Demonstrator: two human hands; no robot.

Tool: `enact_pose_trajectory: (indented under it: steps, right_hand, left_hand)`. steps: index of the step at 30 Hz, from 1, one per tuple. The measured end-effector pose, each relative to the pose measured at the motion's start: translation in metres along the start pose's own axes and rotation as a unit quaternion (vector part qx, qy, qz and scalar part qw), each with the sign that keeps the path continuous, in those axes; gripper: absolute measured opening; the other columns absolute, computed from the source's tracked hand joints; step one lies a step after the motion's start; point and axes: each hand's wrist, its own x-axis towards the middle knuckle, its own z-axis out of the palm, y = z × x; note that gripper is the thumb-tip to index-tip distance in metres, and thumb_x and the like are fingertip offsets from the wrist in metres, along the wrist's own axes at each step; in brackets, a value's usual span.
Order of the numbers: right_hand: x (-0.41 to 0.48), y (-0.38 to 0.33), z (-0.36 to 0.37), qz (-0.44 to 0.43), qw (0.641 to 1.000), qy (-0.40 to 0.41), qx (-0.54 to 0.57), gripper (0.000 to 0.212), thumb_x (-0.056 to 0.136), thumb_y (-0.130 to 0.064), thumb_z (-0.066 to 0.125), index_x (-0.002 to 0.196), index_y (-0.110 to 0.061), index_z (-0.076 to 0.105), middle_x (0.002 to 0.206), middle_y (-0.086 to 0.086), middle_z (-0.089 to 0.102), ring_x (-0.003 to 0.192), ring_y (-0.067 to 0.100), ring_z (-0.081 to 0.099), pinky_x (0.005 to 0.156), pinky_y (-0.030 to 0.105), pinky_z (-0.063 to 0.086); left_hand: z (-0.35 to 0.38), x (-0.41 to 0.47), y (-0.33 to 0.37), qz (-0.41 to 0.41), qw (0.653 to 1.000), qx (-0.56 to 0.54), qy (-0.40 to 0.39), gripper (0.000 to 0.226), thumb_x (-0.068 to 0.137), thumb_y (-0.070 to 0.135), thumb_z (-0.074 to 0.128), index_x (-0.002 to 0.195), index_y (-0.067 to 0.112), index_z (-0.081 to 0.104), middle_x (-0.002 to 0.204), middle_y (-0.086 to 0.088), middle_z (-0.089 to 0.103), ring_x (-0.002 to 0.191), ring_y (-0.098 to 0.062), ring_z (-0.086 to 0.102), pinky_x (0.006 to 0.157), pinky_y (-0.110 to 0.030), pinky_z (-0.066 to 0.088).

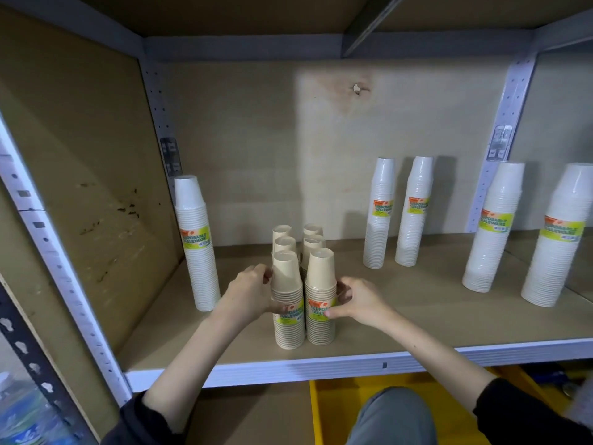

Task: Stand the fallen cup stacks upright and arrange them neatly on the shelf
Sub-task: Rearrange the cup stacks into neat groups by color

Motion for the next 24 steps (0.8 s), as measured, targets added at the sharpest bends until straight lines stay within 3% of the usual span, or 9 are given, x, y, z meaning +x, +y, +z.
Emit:
enact_pose_trajectory:
  steps: [3,7,15,24]
  right_hand:
    - [0.001,0.005,-0.016,0.010,1.000,0.012,-0.022,0.063,0.067,-0.011,0.079,0.124,-0.004,0.054,0.112,0.012,0.063,0.087,0.013,0.054,0.080,0.023,0.045]
    - [0.004,0.010,-0.053,0.023,0.997,0.070,-0.010,0.050,0.070,-0.006,0.076,0.117,-0.003,0.060,0.098,0.008,0.059,0.088,0.021,0.058,0.089,0.030,0.047]
    - [0.018,0.018,-0.131,0.020,0.987,0.157,-0.037,0.043,0.073,-0.013,0.074,0.114,-0.006,0.062,0.104,0.009,0.065,0.086,0.013,0.056,0.078,0.019,0.039]
    - [0.059,0.025,-0.190,0.057,0.969,0.237,-0.025,0.042,0.080,-0.009,0.068,0.119,0.001,0.057,0.122,0.018,0.061,0.111,0.027,0.058,0.091,0.025,0.041]
  left_hand:
    - [-0.020,0.003,0.006,0.013,0.999,0.024,0.023,0.048,0.071,0.023,0.076,0.113,0.008,0.060,0.114,-0.010,0.063,0.104,-0.027,0.059,0.088,-0.033,0.047]
    - [-0.049,0.014,0.030,0.040,0.993,0.022,0.109,0.025,0.080,0.020,0.064,0.101,0.007,0.065,0.104,-0.014,0.068,0.101,-0.031,0.060,0.082,-0.029,0.045]
    - [-0.071,0.060,0.094,0.098,0.987,0.046,0.115,0.032,0.084,0.020,0.060,0.114,0.011,0.061,0.122,-0.008,0.062,0.112,-0.026,0.056,0.092,-0.028,0.042]
    - [-0.055,0.137,0.162,0.130,0.988,0.031,0.070,0.039,0.086,0.023,0.060,0.121,0.005,0.056,0.128,-0.013,0.058,0.120,-0.028,0.051,0.098,-0.032,0.041]
